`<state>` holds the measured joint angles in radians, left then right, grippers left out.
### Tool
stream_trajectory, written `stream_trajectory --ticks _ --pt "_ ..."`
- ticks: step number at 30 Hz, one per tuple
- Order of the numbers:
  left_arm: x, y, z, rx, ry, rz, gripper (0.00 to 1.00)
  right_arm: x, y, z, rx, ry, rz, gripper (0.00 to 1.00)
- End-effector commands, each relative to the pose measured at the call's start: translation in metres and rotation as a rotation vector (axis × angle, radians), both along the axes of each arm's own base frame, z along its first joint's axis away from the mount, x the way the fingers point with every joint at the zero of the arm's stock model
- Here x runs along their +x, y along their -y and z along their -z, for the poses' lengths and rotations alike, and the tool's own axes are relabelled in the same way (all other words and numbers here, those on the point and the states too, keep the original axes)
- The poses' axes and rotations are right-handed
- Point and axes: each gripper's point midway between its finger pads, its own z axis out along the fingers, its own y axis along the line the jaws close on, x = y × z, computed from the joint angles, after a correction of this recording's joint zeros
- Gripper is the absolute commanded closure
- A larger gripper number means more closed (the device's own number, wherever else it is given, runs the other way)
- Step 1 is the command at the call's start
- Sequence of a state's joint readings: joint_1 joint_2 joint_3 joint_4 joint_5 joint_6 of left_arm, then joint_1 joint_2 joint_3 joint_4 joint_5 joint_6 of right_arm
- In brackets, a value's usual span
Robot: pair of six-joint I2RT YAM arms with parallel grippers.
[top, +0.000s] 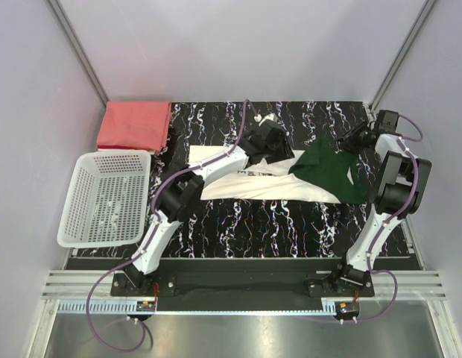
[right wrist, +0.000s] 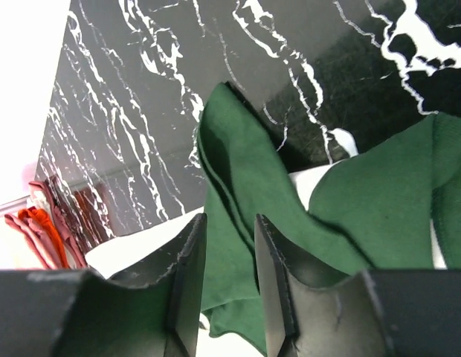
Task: Fold and stack the t-shirts
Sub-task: Fold the tshirt
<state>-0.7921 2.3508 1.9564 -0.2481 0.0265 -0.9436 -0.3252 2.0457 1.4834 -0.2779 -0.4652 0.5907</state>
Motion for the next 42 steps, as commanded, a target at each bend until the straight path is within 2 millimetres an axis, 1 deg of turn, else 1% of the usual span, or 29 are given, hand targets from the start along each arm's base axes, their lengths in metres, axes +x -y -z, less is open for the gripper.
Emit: stream_trajectory --ticks 1,2,3,4,5,6,7,8,9,10,11,12,13,14,15,16,17,18,19,20,21,22,23,24,25,27,29,35,42 --pt "0.002 -0.007 -0.084 0.015 0.217 0.148 0.49 0.002 -0.008 -0.050 -0.003 0.079 -0.016 0.60" --pt "-0.001 -0.009 -0.085 0.010 0.209 0.167 0.49 -0.002 -0.016 -0.047 0.008 0.067 -0.027 0.60" --pt "-0.005 -0.012 -0.081 0.017 0.196 0.176 0.49 -0.006 -0.022 -0.047 0.014 0.061 -0.035 0.61" --pt "-0.008 -0.017 -0.091 0.009 0.203 0.176 0.49 -0.011 -0.027 -0.042 0.023 0.032 -0.019 0.60" --pt "-0.013 -0.025 -0.081 0.022 0.177 0.189 0.48 -0.020 -0.040 -0.027 0.037 -0.013 -0.021 0.61" --pt "-0.017 -0.029 -0.086 0.017 0.181 0.201 0.48 -0.024 -0.045 -0.022 0.045 -0.035 -0.012 0.60" --pt "-0.022 -0.035 -0.102 0.015 0.219 0.228 0.48 -0.028 -0.050 -0.016 0.050 -0.058 -0.002 0.60" --pt "-0.028 -0.043 -0.097 0.021 0.204 0.264 0.47 -0.034 -0.062 -0.007 0.044 -0.083 -0.018 0.60" --pt "-0.031 -0.050 -0.101 0.026 0.207 0.277 0.47 -0.036 -0.064 -0.003 0.036 -0.094 -0.015 0.60" --pt "-0.036 -0.059 -0.120 0.021 0.241 0.296 0.47 -0.039 -0.067 0.005 0.030 -0.116 -0.008 0.60" --pt "-0.042 -0.071 -0.113 0.026 0.212 0.321 0.47 -0.042 -0.068 0.009 0.025 -0.127 -0.005 0.60" --pt "-0.046 -0.078 -0.117 0.023 0.217 0.334 0.46 -0.042 -0.071 0.013 0.024 -0.131 -0.003 0.60" --pt "-0.052 -0.086 -0.133 0.015 0.251 0.353 0.46 -0.046 -0.071 0.020 0.026 -0.146 0.012 0.60" --pt "-0.059 -0.096 -0.125 0.026 0.225 0.371 0.45 -0.047 -0.071 0.023 0.028 -0.147 0.022 0.60" --pt "-0.064 -0.102 -0.125 0.034 0.226 0.382 0.45 -0.045 -0.071 0.023 0.023 -0.134 0.027 0.60" --pt "-0.071 -0.109 -0.133 0.047 0.256 0.400 0.45 -0.048 -0.070 0.027 0.014 -0.143 0.042 0.60" --pt "-0.078 -0.117 -0.120 0.071 0.230 0.410 0.45 -0.049 -0.071 0.028 0.013 -0.142 0.043 0.60" --pt "-0.081 -0.121 -0.118 0.080 0.231 0.416 0.44 -0.048 -0.070 0.027 0.009 -0.135 0.045 0.60" --pt "-0.086 -0.125 -0.120 0.084 0.243 0.427 0.44 -0.051 -0.071 0.030 0.004 -0.145 0.049 0.59" --pt "-0.091 -0.130 -0.110 0.095 0.221 0.434 0.44 -0.053 -0.072 0.031 0.001 -0.146 0.050 0.60" --pt "-0.092 -0.133 -0.108 0.100 0.220 0.435 0.44 -0.054 -0.072 0.029 -0.004 -0.142 0.055 0.59" --pt "-0.093 -0.136 -0.106 0.110 0.226 0.440 0.44 -0.058 -0.072 0.032 -0.014 -0.154 0.062 0.59" --pt "-0.094 -0.141 -0.101 0.123 0.220 0.437 0.44 -0.060 -0.072 0.032 -0.018 -0.153 0.067 0.59" --pt "-0.093 -0.143 -0.100 0.133 0.224 0.435 0.44 -0.061 -0.072 0.028 -0.021 -0.147 0.070 0.59" --pt "-0.093 -0.145 -0.099 0.139 0.225 0.433 0.43 -0.063 -0.071 0.029 -0.025 -0.150 0.081 0.59" --pt "-0.094 -0.145 -0.099 0.128 0.220 0.443 0.43 -0.062 -0.072 0.025 -0.032 -0.140 0.086 0.59" --pt "-0.095 -0.144 -0.103 0.118 0.227 0.450 0.43 -0.061 -0.073 0.024 -0.031 -0.137 0.084 0.59" --pt "-0.093 -0.148 -0.107 0.123 0.237 0.438 0.43 -0.059 -0.073 0.036 -0.029 -0.167 0.097 0.59" --pt "-0.091 -0.150 -0.105 0.125 0.232 0.432 0.43 -0.056 -0.077 0.038 -0.027 -0.174 0.106 0.59"
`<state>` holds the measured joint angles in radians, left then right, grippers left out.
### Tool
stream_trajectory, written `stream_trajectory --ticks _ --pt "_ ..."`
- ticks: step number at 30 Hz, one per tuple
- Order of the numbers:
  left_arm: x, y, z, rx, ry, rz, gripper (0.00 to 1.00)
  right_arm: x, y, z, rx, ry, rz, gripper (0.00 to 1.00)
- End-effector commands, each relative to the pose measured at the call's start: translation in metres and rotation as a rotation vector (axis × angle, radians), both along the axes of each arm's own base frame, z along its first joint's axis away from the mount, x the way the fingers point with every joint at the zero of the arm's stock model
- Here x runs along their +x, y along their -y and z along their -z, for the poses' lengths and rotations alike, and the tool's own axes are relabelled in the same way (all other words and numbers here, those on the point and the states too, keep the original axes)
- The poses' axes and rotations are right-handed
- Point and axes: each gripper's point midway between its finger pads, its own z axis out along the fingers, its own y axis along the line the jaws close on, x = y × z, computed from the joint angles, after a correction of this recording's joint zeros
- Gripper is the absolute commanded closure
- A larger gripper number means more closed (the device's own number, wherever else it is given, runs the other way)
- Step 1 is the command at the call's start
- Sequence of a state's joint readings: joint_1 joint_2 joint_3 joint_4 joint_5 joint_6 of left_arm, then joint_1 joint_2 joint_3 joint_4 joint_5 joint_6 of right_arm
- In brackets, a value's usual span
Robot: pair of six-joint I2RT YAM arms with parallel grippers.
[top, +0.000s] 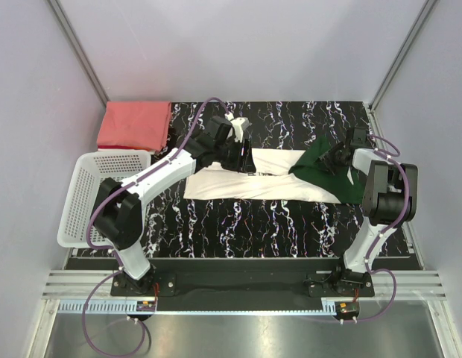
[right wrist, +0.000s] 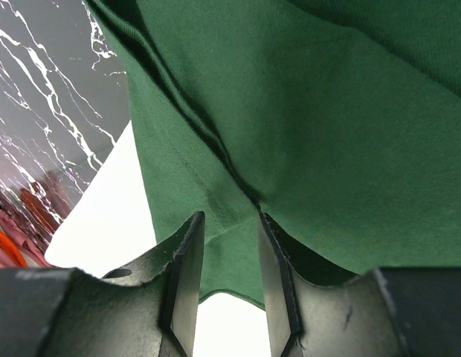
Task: Fold and stack the t-shirts
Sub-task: Fold the tshirt
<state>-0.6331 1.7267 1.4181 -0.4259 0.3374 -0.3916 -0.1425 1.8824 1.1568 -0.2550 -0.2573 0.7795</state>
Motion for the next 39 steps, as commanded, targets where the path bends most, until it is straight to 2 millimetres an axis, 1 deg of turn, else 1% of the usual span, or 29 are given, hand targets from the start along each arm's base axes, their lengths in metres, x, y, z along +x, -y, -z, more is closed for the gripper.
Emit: stream_trajectory --ticks 1,5,7,8,10,11,13,18,19,20,21,22,24,27,32,35,37,39 --pt "0.003 0.000 -0.026 -0.051 0.062 0.018 0.44 0.012 0.000 -0.007 -0.021 0.033 0.022 0.59" --pt "0.003 -0.001 -0.026 -0.047 0.064 0.016 0.43 0.009 0.002 -0.001 -0.028 0.007 0.050 0.60" --pt "0.004 -0.002 -0.027 -0.048 0.068 0.015 0.43 0.008 0.004 0.000 -0.037 0.002 0.061 0.63" --pt "0.004 -0.002 -0.028 -0.049 0.069 0.015 0.43 0.009 0.004 -0.001 -0.041 0.004 0.060 0.71" --pt "0.005 -0.003 -0.028 -0.048 0.073 0.011 0.43 0.009 0.007 -0.002 -0.055 0.006 0.064 0.82" --pt "0.005 -0.003 -0.029 -0.048 0.074 0.011 0.43 0.010 0.007 -0.004 -0.057 0.013 0.066 0.93" --pt "0.004 -0.004 -0.031 -0.050 0.078 0.012 0.43 0.010 0.008 -0.006 -0.060 0.016 0.072 1.00" --pt "0.004 -0.004 -0.033 -0.052 0.082 0.012 0.44 0.009 0.006 -0.013 -0.054 0.028 0.077 1.00" --pt "0.003 -0.005 -0.032 -0.052 0.079 0.014 0.44 0.009 0.006 -0.014 -0.056 0.028 0.078 0.98" --pt "0.003 -0.005 -0.032 -0.052 0.079 0.016 0.44 0.006 0.008 -0.013 -0.063 0.013 0.089 0.91" --pt "0.003 -0.005 -0.033 -0.052 0.080 0.014 0.44 0.004 0.008 -0.013 -0.064 0.007 0.095 0.78" --pt "0.001 -0.005 -0.032 -0.053 0.078 0.017 0.44 0.002 0.008 -0.013 -0.064 0.005 0.103 0.75" --pt "0.001 -0.005 -0.033 -0.057 0.075 0.014 0.44 -0.001 0.007 -0.010 -0.053 -0.009 0.116 0.74" --pt "-0.001 -0.003 -0.033 -0.064 0.068 0.026 0.44 0.000 0.005 -0.007 -0.046 -0.018 0.122 0.74" --pt "-0.001 -0.005 -0.034 -0.061 0.075 0.021 0.44 0.001 0.008 0.002 -0.067 -0.036 0.125 0.71" --pt "0.000 -0.005 -0.034 -0.060 0.076 0.021 0.44 0.003 0.008 0.003 -0.069 -0.037 0.131 0.68" --pt "0.001 -0.004 -0.035 -0.063 0.078 0.023 0.44 0.003 0.009 0.002 -0.081 -0.034 0.132 0.69" --pt "0.001 -0.004 -0.035 -0.063 0.076 0.023 0.44 0.006 0.010 0.000 -0.093 -0.025 0.130 0.75"
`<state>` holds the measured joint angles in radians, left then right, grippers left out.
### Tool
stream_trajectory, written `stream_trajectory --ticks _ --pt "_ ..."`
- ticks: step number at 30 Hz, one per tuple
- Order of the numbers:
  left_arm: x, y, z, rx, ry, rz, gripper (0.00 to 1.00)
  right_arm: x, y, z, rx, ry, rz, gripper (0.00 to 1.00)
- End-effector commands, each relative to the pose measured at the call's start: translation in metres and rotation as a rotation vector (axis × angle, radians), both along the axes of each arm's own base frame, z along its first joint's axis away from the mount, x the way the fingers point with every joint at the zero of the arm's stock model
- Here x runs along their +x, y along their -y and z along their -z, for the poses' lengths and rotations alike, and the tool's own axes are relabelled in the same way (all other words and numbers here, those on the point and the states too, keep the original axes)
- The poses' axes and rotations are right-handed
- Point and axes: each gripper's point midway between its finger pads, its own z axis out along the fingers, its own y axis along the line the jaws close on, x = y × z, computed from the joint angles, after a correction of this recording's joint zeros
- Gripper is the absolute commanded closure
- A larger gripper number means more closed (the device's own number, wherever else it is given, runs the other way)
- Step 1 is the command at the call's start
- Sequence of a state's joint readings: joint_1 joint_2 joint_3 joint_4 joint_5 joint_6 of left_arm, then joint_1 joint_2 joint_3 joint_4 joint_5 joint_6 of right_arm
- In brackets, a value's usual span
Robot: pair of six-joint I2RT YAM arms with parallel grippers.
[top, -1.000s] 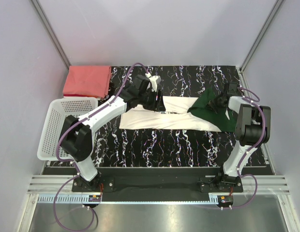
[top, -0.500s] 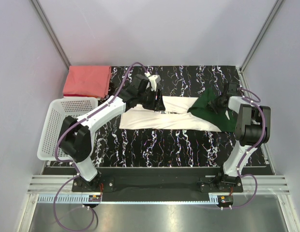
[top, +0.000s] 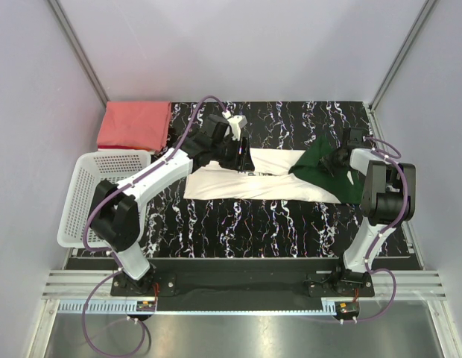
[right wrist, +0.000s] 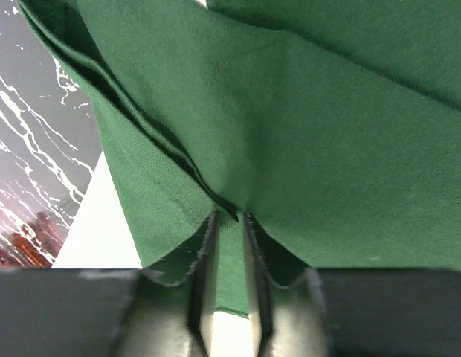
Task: Fold and stack the t-shirts
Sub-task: Fold the tshirt
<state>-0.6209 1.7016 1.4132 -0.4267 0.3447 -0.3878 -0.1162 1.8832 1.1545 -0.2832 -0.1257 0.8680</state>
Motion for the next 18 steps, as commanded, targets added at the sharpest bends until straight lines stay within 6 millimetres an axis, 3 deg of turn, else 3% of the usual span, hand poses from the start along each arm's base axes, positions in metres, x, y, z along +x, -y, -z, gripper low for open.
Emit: stream_trajectory --ticks 1,3,9,12,18 --pt "0.000 0.002 -0.025 -0.049 0.061 0.029 0.44 0.010 0.002 -0.008 -0.042 0.027 0.010 0.78" --pt "0.000 0.002 -0.025 -0.046 0.061 0.029 0.44 0.013 0.003 -0.009 -0.041 0.033 0.013 0.85" --pt "0.002 -0.001 -0.025 -0.043 0.067 0.021 0.44 0.014 0.003 -0.004 -0.038 0.038 0.018 0.90" --pt "0.002 -0.002 -0.027 -0.047 0.070 0.022 0.44 0.014 0.003 -0.004 -0.039 0.046 0.020 1.00" --pt "0.001 -0.002 -0.029 -0.047 0.072 0.023 0.44 0.012 -0.002 -0.020 -0.027 0.084 0.011 1.00"
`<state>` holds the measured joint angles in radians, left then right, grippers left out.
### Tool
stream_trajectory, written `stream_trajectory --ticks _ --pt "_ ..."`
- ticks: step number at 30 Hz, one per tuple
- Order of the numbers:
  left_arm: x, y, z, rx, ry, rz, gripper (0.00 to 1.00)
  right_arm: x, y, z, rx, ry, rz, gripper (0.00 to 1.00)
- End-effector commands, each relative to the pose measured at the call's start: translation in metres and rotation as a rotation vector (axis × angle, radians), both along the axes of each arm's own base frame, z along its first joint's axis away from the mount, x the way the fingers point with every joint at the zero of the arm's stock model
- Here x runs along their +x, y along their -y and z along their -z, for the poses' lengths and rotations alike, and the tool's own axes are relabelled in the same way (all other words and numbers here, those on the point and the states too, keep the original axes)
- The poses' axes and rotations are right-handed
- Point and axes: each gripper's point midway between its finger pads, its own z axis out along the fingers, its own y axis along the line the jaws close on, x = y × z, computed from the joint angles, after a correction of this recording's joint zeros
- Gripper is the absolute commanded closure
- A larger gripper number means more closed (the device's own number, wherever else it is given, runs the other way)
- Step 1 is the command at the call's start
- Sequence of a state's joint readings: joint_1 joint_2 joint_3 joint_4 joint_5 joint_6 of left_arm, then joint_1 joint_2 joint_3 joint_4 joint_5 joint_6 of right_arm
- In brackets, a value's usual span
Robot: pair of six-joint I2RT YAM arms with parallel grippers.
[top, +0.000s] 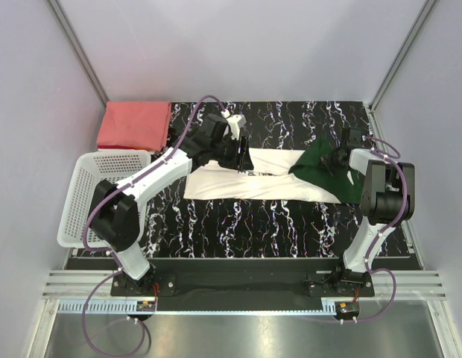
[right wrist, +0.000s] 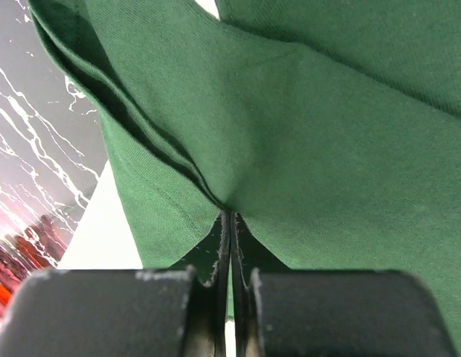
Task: Fold and stack the t-shirts
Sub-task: Fold the tshirt
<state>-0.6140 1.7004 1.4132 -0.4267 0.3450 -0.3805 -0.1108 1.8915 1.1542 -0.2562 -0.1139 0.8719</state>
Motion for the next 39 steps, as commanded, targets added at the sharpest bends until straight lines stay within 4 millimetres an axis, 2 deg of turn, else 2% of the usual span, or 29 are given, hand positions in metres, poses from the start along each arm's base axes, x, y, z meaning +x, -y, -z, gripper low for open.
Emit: stream_trajectory --ticks 1,3,4,9,18,19,21,32,39 --pt "-0.001 0.000 -0.030 -0.051 0.070 0.024 0.44 0.006 -0.003 -0.032 -0.017 0.090 0.008 1.00" --pt "-0.002 0.001 -0.029 -0.052 0.064 0.026 0.44 0.000 -0.004 -0.037 -0.015 0.095 0.025 1.00" --pt "-0.002 0.001 -0.030 -0.054 0.065 0.027 0.44 -0.003 -0.006 -0.046 -0.015 0.113 0.028 1.00" --pt "-0.004 0.002 -0.033 -0.067 0.061 0.034 0.44 -0.022 -0.008 -0.041 -0.003 0.088 0.060 1.00" --pt "-0.009 0.001 -0.039 -0.079 0.065 0.042 0.44 -0.038 -0.024 -0.054 -0.033 0.137 0.107 1.00" --pt "-0.009 0.000 -0.040 -0.081 0.068 0.038 0.44 -0.039 -0.034 -0.058 -0.036 0.148 0.088 1.00" --pt "-0.010 0.000 -0.040 -0.081 0.069 0.041 0.43 -0.041 -0.034 -0.060 -0.056 0.158 0.111 1.00" --pt "-0.011 0.000 -0.039 -0.079 0.068 0.043 0.43 -0.064 -0.049 -0.048 -0.100 0.112 0.126 1.00" --pt "-0.009 0.000 -0.034 -0.071 0.058 0.036 0.43 -0.069 -0.056 -0.053 -0.128 0.112 0.133 1.00"
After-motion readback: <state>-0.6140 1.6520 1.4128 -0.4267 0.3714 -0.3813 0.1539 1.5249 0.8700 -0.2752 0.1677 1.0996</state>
